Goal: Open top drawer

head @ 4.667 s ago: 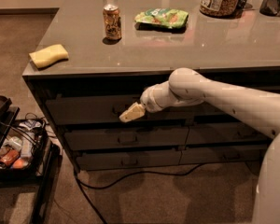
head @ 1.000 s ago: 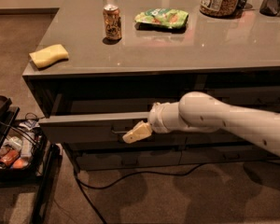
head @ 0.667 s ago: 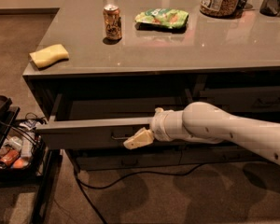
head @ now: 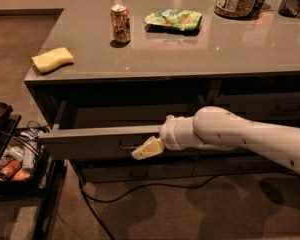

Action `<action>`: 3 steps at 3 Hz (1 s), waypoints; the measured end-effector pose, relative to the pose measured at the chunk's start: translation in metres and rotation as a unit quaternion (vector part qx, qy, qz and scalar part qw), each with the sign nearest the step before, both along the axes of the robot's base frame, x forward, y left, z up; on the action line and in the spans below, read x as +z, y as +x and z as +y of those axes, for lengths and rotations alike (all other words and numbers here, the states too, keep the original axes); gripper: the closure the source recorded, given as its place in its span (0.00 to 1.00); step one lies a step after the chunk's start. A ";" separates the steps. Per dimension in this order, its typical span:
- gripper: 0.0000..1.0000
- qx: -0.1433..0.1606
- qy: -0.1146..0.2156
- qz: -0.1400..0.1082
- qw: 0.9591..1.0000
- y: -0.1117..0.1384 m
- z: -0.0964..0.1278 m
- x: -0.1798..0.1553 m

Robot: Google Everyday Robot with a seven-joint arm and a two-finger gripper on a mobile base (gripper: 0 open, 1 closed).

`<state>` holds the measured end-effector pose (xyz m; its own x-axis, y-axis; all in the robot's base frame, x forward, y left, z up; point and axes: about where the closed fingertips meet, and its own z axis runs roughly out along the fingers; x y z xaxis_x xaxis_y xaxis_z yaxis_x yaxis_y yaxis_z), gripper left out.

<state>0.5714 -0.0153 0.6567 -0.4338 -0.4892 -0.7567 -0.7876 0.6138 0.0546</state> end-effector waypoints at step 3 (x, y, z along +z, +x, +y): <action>0.00 -0.009 0.017 0.002 1.000 -0.014 0.002 0.000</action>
Offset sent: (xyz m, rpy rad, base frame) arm -0.0615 0.0084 -0.0054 0.2768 -0.0983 -0.0543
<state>0.5573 -0.0130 0.6566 -0.4453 -0.4545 -0.7714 -0.7761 0.6256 0.0793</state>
